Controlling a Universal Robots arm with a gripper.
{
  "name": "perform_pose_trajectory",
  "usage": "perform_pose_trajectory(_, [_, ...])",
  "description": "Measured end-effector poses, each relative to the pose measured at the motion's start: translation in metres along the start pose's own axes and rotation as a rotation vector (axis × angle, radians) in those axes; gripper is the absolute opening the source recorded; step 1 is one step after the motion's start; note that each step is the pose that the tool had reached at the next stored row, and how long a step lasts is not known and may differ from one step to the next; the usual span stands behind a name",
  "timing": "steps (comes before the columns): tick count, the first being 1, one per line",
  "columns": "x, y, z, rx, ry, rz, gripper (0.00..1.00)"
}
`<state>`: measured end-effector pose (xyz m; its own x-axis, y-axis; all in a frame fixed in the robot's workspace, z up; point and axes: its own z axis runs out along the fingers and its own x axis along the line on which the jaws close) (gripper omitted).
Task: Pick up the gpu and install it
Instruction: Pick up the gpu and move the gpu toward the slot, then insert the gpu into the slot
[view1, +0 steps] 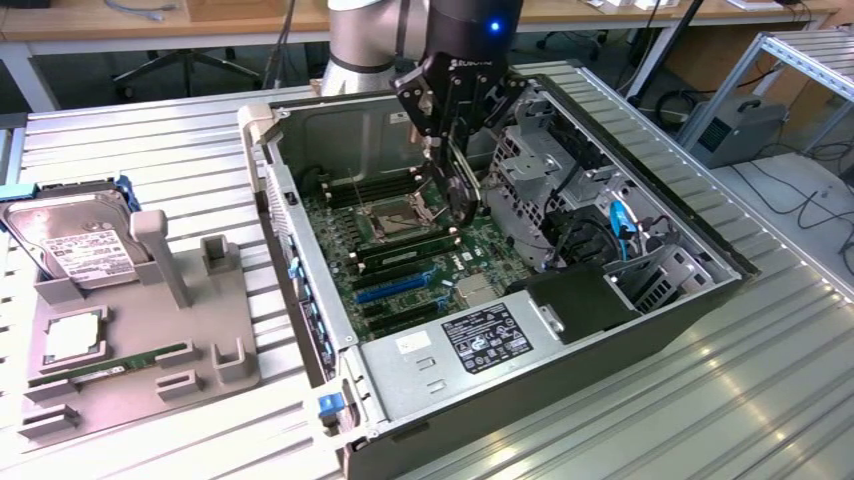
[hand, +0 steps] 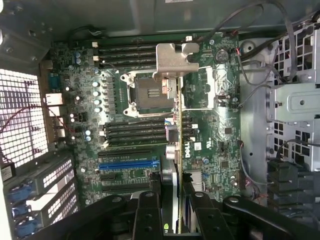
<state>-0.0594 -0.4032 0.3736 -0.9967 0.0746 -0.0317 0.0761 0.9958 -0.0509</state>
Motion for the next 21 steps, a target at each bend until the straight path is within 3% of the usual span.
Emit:
perform_pose_trajectory(14, [-0.0029,0.0003,0.0004,0.0,0.0,-0.002,0.27])
perform_pose_trajectory(21, [-0.0029,0.0003,0.0004,-0.002,-0.0032,-0.063,0.27])
